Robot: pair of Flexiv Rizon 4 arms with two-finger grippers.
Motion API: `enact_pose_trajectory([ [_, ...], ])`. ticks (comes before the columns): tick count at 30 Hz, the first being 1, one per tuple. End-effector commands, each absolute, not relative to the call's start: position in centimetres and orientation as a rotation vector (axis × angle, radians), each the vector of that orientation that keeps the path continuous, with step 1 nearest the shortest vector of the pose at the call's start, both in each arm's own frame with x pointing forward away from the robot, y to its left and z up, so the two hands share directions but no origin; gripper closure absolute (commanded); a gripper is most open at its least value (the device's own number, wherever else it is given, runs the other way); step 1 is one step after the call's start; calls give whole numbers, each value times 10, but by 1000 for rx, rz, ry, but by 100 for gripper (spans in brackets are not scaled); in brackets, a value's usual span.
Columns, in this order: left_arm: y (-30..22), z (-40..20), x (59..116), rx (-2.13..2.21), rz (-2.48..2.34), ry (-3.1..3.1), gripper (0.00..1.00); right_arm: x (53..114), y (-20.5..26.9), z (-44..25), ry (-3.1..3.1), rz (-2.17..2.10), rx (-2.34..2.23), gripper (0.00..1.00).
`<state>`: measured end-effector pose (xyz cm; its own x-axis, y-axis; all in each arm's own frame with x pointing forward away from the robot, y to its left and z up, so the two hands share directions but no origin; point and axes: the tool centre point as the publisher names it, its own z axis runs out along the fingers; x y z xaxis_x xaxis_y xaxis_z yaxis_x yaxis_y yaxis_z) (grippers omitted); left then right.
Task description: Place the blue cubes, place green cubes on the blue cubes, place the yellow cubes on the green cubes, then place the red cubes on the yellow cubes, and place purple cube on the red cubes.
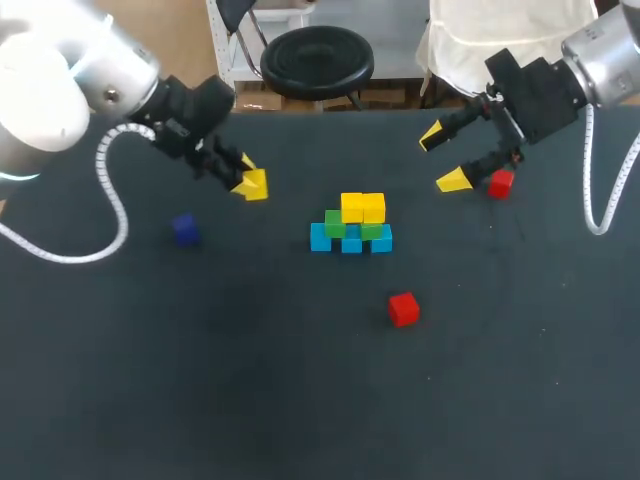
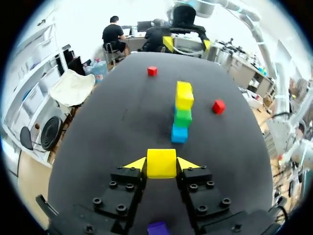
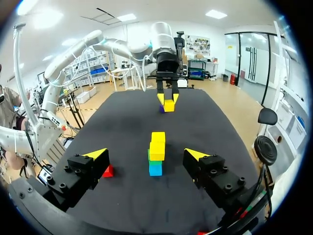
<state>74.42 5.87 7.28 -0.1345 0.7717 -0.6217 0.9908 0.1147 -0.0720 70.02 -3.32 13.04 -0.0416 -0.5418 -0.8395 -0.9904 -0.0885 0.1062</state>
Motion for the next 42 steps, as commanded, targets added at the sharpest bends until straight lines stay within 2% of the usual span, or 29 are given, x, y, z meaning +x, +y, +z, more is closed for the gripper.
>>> enact_pose_trajectory([
  [1,36,92,720,1653,-597,1922,100,700,-33,130,1625,1031,-1675,0],
  [14,-7,111,674,1665,-518,1946,100,700,-33,130,1625,1031,-1675,0],
  [25,-21,88,684,1770,-697,1896,100,700,-33,130,1625,1031,-1675,0],
  [42,-34,72,697,1809,-710,1933,100,700,-33,130,1625,1031,-1675,0],
])
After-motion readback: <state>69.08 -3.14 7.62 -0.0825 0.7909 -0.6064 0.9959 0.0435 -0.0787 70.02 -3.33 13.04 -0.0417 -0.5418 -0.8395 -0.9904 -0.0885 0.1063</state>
